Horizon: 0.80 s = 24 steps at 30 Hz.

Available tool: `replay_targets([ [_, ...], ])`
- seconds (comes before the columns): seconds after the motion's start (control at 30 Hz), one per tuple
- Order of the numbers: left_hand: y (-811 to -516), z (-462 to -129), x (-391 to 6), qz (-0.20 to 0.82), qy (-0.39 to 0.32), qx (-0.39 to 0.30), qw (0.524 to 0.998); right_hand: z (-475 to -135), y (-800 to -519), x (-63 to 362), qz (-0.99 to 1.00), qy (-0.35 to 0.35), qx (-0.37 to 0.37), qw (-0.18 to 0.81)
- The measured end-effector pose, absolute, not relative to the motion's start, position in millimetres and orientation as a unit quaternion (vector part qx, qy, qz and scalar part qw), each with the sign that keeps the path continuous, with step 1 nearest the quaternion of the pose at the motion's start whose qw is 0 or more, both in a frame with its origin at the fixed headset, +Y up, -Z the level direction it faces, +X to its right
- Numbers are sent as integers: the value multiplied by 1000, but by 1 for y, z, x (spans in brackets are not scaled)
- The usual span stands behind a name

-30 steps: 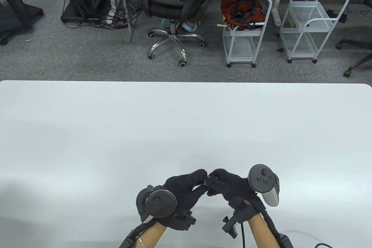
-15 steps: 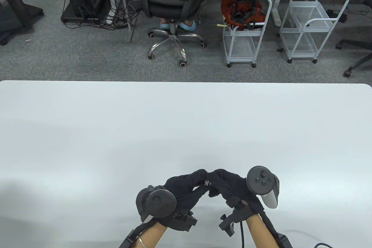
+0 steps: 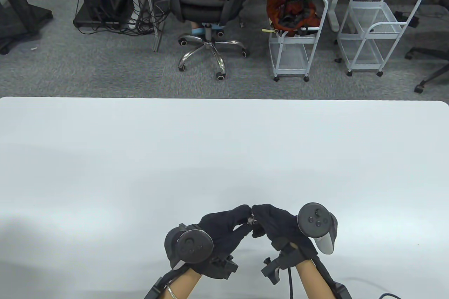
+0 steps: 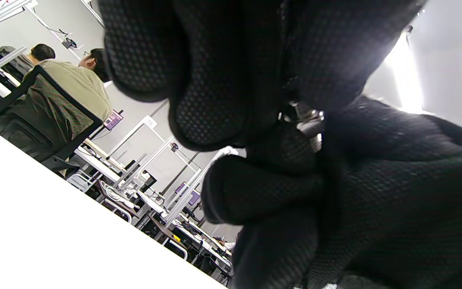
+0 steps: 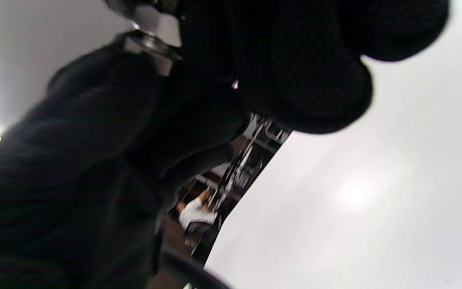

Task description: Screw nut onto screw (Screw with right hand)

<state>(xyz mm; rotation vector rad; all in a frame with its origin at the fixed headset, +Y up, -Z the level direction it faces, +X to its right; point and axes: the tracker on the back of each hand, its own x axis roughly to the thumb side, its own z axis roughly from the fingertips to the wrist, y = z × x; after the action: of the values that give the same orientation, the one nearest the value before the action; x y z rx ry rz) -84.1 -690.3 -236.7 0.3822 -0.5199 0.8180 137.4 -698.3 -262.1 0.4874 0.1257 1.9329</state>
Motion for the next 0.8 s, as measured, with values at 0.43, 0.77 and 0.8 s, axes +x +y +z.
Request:
replay_targets([
  [0.43,-690,-237,-85,393,-245,185,867,-262,-697,135,813,72,222,533],
  [0.77,-689,-237,-85,385,-249,188,868,-262,-700,135,809,57,215,544],
  [0.8,-689,-237,-86,387,-248,187,868,-262,-700,133,810,81,226,535],
])
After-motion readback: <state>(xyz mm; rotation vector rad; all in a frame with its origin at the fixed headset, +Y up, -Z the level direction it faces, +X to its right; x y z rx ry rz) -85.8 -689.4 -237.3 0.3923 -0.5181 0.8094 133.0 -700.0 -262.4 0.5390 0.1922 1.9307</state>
